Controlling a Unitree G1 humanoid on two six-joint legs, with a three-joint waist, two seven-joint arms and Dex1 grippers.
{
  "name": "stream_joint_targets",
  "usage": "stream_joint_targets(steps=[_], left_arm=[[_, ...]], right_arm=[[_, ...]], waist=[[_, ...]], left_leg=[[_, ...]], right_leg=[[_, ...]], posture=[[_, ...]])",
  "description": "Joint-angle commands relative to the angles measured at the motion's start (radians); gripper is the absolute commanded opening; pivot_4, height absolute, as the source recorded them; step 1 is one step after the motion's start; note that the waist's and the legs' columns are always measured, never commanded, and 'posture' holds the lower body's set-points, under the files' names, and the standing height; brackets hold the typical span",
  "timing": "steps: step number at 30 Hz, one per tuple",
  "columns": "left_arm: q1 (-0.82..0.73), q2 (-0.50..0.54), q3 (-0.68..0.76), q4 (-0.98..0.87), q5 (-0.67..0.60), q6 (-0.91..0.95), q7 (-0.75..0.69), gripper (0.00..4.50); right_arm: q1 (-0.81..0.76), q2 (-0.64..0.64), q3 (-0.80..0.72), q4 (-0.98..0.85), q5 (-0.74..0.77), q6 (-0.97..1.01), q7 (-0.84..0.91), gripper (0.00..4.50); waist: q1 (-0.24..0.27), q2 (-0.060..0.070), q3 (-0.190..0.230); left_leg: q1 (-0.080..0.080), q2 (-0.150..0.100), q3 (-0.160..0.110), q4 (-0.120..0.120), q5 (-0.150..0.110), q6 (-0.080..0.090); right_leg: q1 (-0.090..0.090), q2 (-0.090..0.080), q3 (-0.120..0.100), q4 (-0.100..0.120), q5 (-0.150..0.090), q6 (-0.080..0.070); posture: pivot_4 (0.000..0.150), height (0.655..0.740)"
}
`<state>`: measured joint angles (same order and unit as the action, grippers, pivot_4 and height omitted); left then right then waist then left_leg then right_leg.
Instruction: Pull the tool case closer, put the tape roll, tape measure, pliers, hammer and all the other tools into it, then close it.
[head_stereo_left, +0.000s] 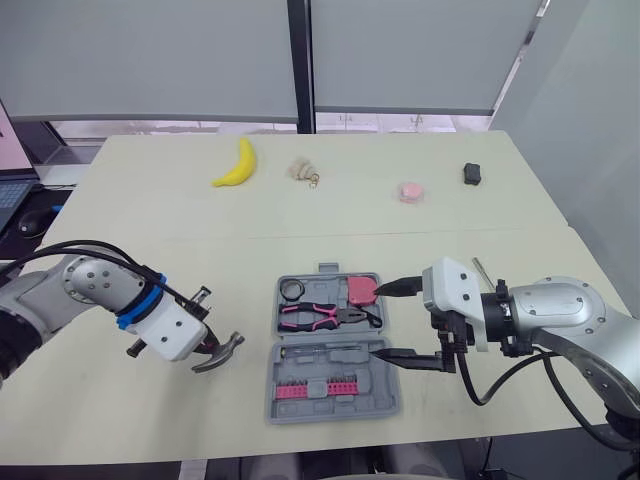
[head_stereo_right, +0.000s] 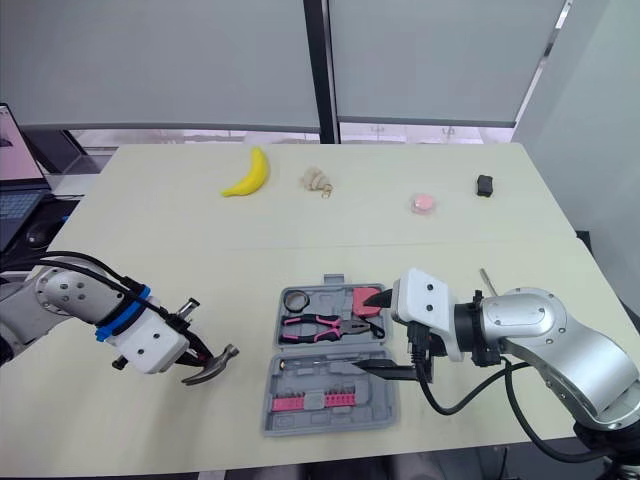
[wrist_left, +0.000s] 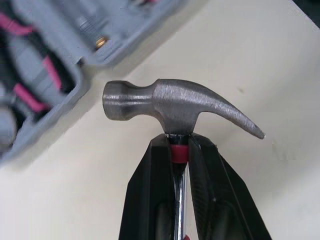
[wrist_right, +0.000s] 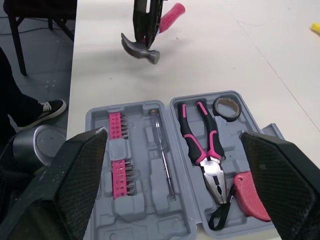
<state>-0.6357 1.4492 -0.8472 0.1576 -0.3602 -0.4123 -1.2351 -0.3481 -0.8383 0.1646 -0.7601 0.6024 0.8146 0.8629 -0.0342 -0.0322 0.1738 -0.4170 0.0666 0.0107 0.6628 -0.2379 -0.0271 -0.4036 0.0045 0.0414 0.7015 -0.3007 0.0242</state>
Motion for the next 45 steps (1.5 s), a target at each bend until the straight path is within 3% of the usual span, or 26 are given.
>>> stream_joint_targets(steps=[1,7,14,22,31,39,45], left_arm=[[0.127,0.066,0.157,-0.220,-0.148,0.370,0.123,0.10],[0.460,0.097,0.405,-0.377,-0.301,0.695,0.394,0.10],[0.670,-0.054,0.677,-0.401,-0.317,0.903,0.622,0.10],[0.591,-0.375,0.822,-0.462,-0.321,1.251,0.908,0.10],[0.396,-0.703,0.810,-0.473,-0.198,1.499,1.178,0.10],[0.359,-0.878,0.840,-0.405,-0.074,1.533,1.267,0.10],[0.403,-0.926,0.878,-0.371,-0.023,1.495,1.245,0.10]], right_arm=[[-0.016,0.012,0.004,-0.014,-0.009,-0.018,-0.010,4.50],[-0.035,0.029,0.039,-0.005,-0.034,-0.018,-0.018,4.50],[-0.058,0.048,0.075,0.011,-0.069,-0.023,-0.024,4.50],[-0.069,0.067,0.106,0.016,-0.100,-0.021,-0.020,4.50],[-0.077,0.064,0.123,0.025,-0.123,-0.019,-0.011,4.50],[-0.077,0.066,0.135,0.035,-0.161,-0.030,-0.021,4.50],[-0.067,0.069,0.141,0.039,-0.184,-0.040,-0.022,4.50]], waist=[[0.001,0.000,0.000],[0.003,0.000,0.000],[0.008,-0.001,0.001],[0.010,-0.002,0.000],[0.010,-0.004,-0.001],[0.008,-0.004,-0.001],[0.007,-0.004,-0.001]], left_leg=[[0.001,0.000,0.000,0.000,0.000,0.000],[0.001,0.000,0.000,0.000,0.000,0.000],[0.001,0.000,0.001,0.000,0.000,0.000],[0.001,-0.002,0.001,0.000,0.000,0.000],[0.000,-0.003,-0.001,0.000,0.000,0.000],[0.000,-0.003,-0.003,0.000,0.000,-0.001],[0.000,-0.003,-0.004,0.000,0.000,-0.001]], right_leg=[[0.000,0.000,0.000,0.000,0.000,0.000],[0.000,0.000,0.000,0.000,0.000,0.000],[0.000,-0.001,0.001,0.000,0.000,-0.001],[0.000,-0.002,0.001,0.000,0.000,-0.001],[0.000,-0.003,0.001,0.000,0.001,0.000],[0.000,-0.003,0.001,0.000,0.001,0.000],[0.000,-0.003,0.002,0.000,0.001,0.000]], posture=[[0.150,0.7274],[0.150,0.7274],[0.150,0.7274],[0.150,0.7274],[0.150,0.7274],[0.150,0.7274],[0.150,0.7274]])
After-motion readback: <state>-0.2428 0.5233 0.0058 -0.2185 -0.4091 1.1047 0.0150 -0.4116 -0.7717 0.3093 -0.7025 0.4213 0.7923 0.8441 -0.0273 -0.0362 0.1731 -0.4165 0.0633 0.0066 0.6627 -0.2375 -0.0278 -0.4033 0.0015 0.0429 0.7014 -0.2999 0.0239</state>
